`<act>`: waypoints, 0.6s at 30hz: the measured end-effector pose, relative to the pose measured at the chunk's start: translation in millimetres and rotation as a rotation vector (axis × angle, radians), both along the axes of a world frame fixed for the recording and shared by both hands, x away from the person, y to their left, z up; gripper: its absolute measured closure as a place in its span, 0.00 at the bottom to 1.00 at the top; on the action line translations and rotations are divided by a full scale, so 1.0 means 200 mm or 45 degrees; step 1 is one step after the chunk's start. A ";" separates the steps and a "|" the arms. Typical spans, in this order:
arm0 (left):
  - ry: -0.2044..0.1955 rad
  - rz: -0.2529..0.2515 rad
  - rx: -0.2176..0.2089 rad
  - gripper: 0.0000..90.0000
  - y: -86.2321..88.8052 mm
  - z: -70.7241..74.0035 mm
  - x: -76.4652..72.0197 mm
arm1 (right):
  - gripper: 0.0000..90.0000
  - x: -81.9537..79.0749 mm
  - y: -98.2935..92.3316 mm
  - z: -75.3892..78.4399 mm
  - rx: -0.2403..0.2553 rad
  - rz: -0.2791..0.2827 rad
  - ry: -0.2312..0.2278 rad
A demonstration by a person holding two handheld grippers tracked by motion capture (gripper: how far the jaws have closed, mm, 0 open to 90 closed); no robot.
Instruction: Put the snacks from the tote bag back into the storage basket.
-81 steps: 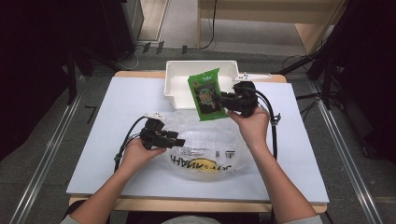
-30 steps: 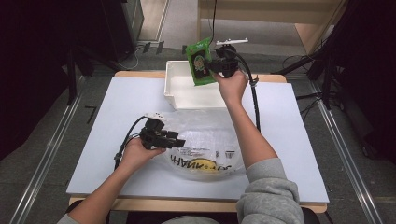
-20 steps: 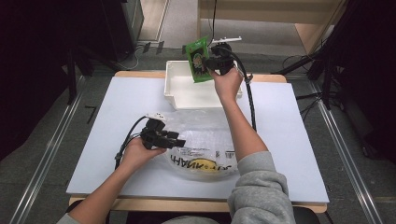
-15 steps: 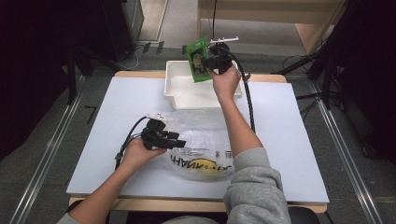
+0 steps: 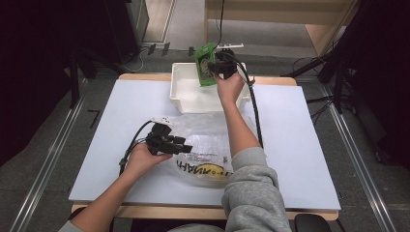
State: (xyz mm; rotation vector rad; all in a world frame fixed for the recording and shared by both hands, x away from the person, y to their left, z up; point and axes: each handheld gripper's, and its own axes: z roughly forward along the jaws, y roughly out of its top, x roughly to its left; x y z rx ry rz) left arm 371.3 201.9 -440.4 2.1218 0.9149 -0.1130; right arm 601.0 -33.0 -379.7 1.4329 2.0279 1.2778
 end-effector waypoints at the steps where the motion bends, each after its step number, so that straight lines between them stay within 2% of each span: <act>1: 0.001 -0.002 -0.001 0.49 0.00 0.00 0.00 | 0.82 0.00 0.00 -0.01 -0.002 -0.005 -0.007; 7: 0.004 -0.004 -0.006 0.49 -0.01 0.00 0.00 | 0.82 0.02 0.01 -0.05 -0.015 -0.011 -0.007; 12: 0.000 -0.009 0.006 0.49 -0.02 -0.01 0.00 | 0.82 0.01 0.03 -0.08 -0.090 0.000 -0.026; 18: 0.003 -0.009 0.004 0.49 -0.01 -0.01 0.00 | 0.82 0.02 0.02 -0.10 -0.057 -0.009 -0.024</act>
